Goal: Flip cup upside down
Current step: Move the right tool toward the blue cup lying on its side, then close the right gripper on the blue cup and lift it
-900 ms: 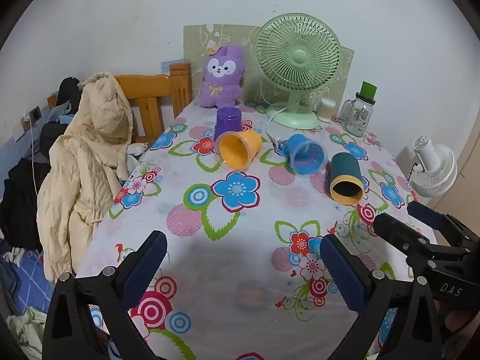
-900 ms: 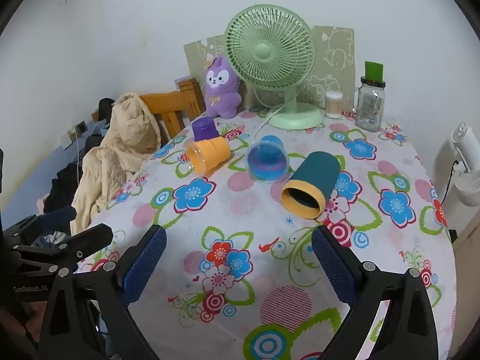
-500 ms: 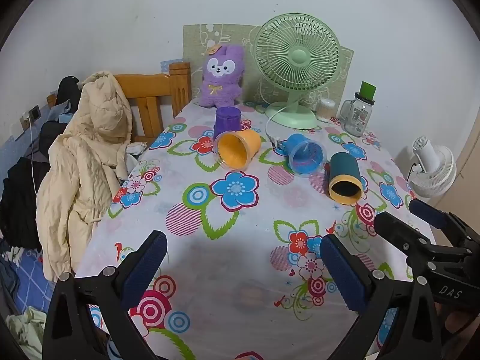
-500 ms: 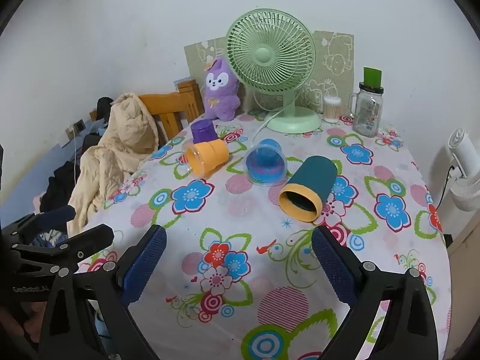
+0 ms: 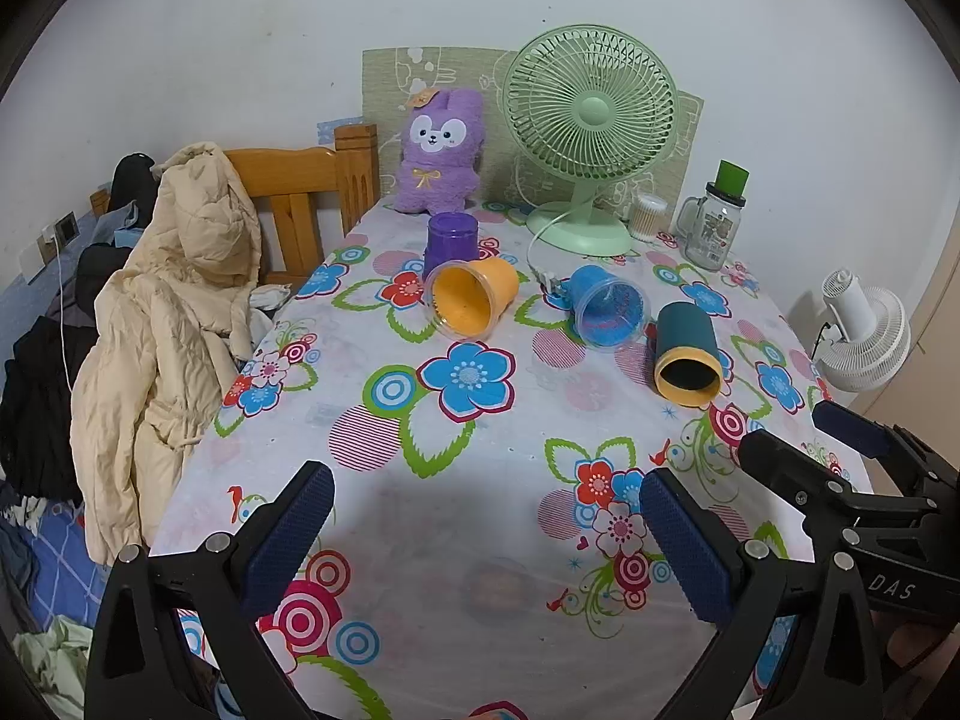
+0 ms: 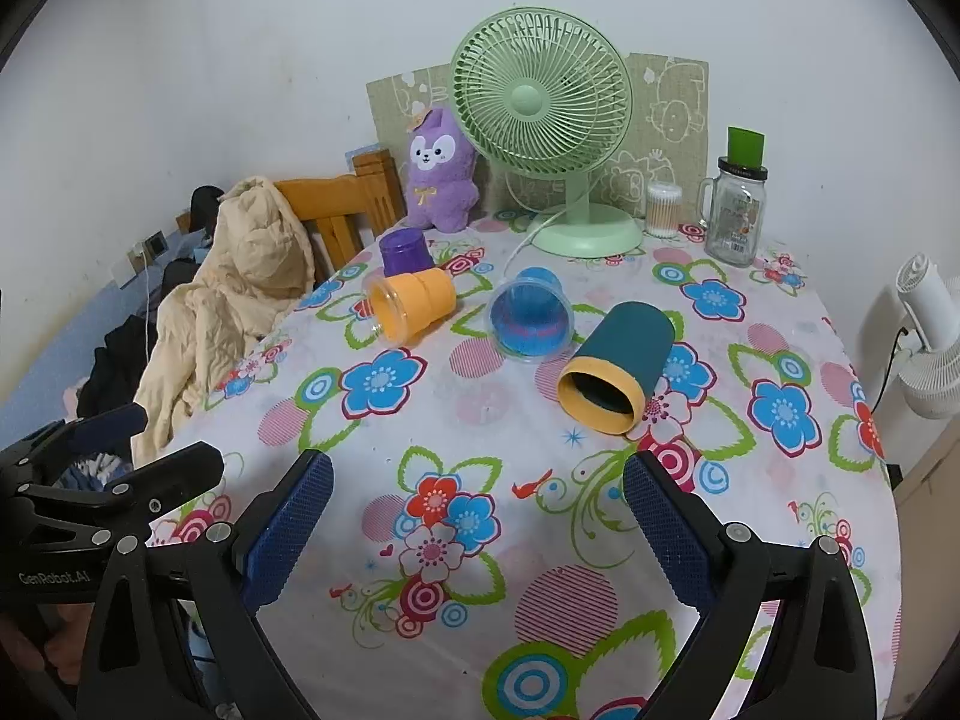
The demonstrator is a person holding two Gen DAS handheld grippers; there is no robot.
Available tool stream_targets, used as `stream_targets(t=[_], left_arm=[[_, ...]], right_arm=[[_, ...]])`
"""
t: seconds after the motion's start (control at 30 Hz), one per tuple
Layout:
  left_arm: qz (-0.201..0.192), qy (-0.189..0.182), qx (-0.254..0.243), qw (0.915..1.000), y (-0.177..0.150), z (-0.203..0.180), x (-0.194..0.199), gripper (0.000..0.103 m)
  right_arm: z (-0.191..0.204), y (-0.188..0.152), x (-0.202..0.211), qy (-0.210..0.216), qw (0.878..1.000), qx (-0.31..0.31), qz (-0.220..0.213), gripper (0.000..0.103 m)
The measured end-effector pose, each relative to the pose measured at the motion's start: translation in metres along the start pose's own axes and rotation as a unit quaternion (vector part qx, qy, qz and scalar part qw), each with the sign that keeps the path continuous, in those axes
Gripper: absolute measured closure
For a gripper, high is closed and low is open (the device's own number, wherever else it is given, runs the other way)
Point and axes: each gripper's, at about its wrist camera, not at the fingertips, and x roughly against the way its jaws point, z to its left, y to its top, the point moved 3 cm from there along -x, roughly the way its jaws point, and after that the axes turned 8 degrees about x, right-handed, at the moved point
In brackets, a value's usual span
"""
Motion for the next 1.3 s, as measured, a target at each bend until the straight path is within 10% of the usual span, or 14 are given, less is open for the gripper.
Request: stream_targets(t=[1.3], left_arm=[[0.053, 0.003, 0.018, 0.9985, 0.005, 0.015, -0.068, 0.0]], right_arm=[[-0.012, 0.022, -0.071, -0.001, 0.998, -0.001, 0.065, 0.004]])
